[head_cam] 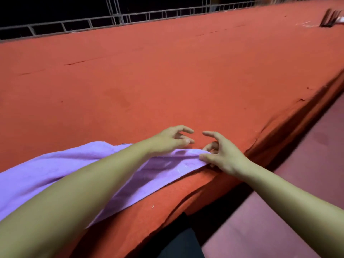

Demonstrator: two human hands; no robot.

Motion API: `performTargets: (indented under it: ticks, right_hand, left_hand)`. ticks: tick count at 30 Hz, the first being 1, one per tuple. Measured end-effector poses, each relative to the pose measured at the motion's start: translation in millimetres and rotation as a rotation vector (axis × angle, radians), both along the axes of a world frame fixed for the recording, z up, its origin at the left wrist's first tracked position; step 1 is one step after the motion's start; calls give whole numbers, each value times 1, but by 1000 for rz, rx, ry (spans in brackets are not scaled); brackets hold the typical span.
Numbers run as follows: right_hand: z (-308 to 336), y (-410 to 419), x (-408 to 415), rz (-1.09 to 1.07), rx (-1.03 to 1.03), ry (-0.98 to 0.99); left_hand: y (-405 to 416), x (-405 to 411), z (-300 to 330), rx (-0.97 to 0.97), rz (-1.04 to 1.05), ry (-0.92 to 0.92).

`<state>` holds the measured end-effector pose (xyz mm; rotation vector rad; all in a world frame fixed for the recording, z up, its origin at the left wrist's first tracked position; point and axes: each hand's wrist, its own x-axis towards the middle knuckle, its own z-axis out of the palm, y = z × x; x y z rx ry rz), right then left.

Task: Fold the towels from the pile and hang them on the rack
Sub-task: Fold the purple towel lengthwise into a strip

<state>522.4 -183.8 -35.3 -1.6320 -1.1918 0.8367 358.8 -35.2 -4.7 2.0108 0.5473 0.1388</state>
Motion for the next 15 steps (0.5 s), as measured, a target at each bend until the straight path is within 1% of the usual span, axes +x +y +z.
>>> performTargets:
  ticks: [3, 10, 15]
  right_hand:
    - [2, -4, 4, -24, 55, 79]
    - [1, -8, 9, -17, 84, 136]
    - [-5, -12, 15, -26, 81, 154]
  left_hand:
    - [-1, 11, -1, 9, -73, -4]
    - [6, 22, 12, 236, -156, 19]
    - [28, 10, 26, 295, -130, 180]
